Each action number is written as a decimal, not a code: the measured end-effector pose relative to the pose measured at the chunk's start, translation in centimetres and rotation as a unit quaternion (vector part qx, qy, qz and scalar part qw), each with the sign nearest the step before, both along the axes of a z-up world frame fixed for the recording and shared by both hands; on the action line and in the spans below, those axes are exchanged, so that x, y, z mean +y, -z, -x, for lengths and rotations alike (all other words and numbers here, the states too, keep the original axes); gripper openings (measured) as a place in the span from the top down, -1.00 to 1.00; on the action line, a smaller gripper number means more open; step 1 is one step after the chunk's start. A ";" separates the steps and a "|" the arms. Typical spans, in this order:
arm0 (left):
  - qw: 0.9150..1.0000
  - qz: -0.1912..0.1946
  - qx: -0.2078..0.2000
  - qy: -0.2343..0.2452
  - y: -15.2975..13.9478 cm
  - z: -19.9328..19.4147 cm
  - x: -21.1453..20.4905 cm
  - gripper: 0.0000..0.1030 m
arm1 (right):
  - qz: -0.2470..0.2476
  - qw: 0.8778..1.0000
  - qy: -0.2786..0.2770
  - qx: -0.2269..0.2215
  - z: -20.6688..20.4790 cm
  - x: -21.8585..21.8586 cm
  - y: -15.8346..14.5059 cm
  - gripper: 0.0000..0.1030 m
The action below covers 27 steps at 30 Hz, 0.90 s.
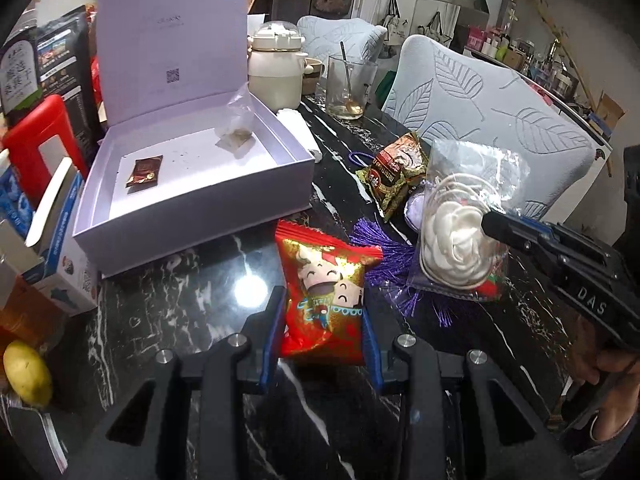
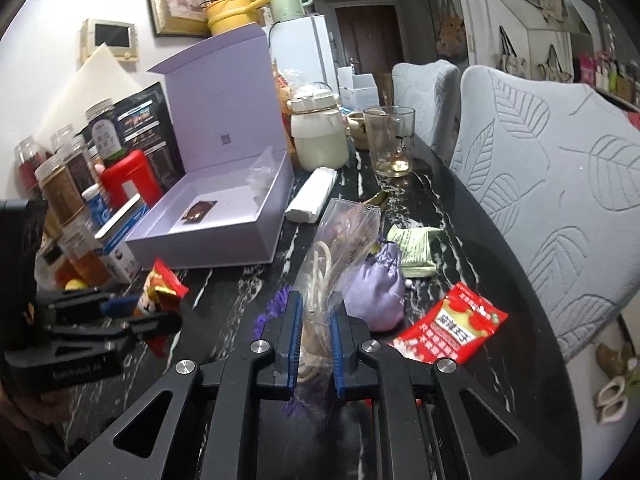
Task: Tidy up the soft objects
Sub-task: 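Lift the snack packet with the left tool while the right tool grasps the clear bag of cable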
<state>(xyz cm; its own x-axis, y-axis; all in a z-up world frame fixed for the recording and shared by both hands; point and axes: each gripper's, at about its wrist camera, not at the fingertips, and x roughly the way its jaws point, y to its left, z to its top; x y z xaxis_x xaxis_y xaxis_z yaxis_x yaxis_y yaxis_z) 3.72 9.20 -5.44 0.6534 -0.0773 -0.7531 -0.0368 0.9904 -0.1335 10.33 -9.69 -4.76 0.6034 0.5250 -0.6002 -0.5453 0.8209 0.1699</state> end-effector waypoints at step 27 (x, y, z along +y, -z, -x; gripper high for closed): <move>0.992 -0.027 -0.041 -0.114 -2.8 11.4 4.1 0.34 | -0.033 0.991 -0.129 -0.009 9.7 5.0 -1.2 0.74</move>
<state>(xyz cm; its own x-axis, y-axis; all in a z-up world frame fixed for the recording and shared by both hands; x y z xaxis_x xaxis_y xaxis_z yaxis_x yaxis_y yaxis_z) -7.72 13.30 -2.63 0.7086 0.1191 -0.6955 -0.2526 0.9631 -0.0924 0.66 -4.67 -3.51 0.4539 0.7007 -0.5505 -0.7388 0.6413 0.2071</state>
